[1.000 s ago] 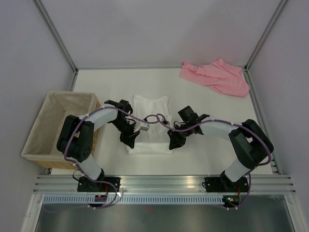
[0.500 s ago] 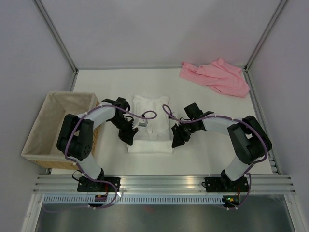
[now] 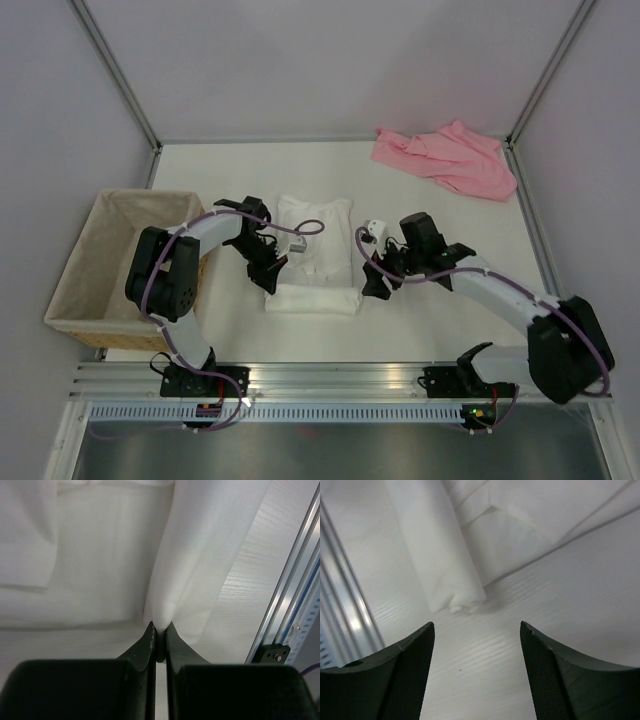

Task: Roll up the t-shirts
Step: Roll the tshirt

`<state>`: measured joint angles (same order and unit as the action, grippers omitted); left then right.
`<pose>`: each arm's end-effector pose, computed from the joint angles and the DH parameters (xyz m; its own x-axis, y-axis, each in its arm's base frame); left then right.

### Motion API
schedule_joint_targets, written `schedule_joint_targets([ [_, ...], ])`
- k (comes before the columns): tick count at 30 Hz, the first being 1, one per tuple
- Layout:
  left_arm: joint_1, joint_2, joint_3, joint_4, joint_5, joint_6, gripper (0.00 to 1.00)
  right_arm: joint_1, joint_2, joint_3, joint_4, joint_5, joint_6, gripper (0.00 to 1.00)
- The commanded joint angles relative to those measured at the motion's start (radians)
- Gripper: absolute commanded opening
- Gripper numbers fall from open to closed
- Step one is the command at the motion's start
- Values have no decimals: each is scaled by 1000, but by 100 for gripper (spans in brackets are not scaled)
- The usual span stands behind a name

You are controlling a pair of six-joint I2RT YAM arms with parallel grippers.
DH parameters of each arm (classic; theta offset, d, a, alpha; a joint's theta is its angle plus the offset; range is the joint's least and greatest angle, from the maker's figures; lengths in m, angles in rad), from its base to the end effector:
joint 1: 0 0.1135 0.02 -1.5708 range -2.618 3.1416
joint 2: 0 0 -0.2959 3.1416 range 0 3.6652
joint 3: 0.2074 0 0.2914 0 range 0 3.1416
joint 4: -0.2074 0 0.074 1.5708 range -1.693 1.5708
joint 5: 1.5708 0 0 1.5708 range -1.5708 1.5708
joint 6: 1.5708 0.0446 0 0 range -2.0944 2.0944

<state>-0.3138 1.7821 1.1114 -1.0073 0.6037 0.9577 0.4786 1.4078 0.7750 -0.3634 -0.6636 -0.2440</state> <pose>0.3069 -0.1262 0.1625 -0.3836 0.8324 -0.4001 0.8864 0.2103 -0.4123 0.2507 0.1610 0.1936 -0.5636 -0.5068 -0.6523 -0.8204 0.4356 0.3704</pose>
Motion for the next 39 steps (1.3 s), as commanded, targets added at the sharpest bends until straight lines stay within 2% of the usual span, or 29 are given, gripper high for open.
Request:
schedule_joint_targets([
  [1, 7, 17, 48, -2, 44, -30, 2, 130, -231, -92, 168, 281, -179, 76],
  [3, 7, 25, 48, -4, 44, -34, 2, 233, -282, -155, 224, 487, -254, 76],
  [4, 7, 28, 48, -2, 41, -36, 2, 330, -282, -164, 244, 531, -280, 75],
  [8, 9, 31, 57, -4, 33, -50, 2, 567, -201, -169, 244, 766, -357, 75],
  [10, 9, 28, 56, -1, 36, -50, 2, 638, -141, -178, 274, 840, -374, 75],
  [16, 7, 33, 57, 3, 18, -43, 2, 667, -21, -181, 356, 961, -385, 76],
  [19, 9, 31, 59, 4, 5, -39, 2, 667, 26, -183, 385, 957, -391, 75],
  [21, 9, 31, 62, 3, 5, -39, 2, 667, 66, -192, 402, 958, -379, 70],
  [22, 9, 28, 65, 4, 4, -37, 2, 666, 82, -192, 402, 964, -374, 53],
  [23, 9, 25, 65, 4, 2, -37, 4, 664, 106, -192, 397, 970, -370, 43],
  [24, 7, 22, 67, 6, -1, -36, 6, 663, 112, -189, 379, 967, -362, 23],
  [25, 8, 17, 65, 9, -4, -34, 9, 660, 118, -183, 371, 958, -353, 16],
  [26, 9, -2, 62, 12, -5, -31, 18, 654, 112, -171, 366, 917, -341, 12],
  [27, 9, -13, 61, 16, -5, -27, 23, 640, 108, -165, 336, 897, -333, 3],
  [29, 9, -62, 51, 36, -16, -8, 33, 628, 85, -152, 325, 859, -318, 0],
  [33, 9, -171, 18, 107, -65, 24, 42, 563, 69, -97, 253, 681, -273, 0],
  [34, 9, -196, 8, 137, -83, 23, 47, 551, 65, -89, 241, 668, -268, 0],
  [36, 9, -292, -39, 287, -160, -22, 50, 517, 65, -57, 187, 569, -258, 0],
  [37, 5, -334, -59, 333, -182, -28, 58, 503, 71, -45, 172, 497, -242, 0],
  [39, -4, -450, -137, 435, -212, -24, 60, 470, 68, -28, 149, 444, -227, 0],
])
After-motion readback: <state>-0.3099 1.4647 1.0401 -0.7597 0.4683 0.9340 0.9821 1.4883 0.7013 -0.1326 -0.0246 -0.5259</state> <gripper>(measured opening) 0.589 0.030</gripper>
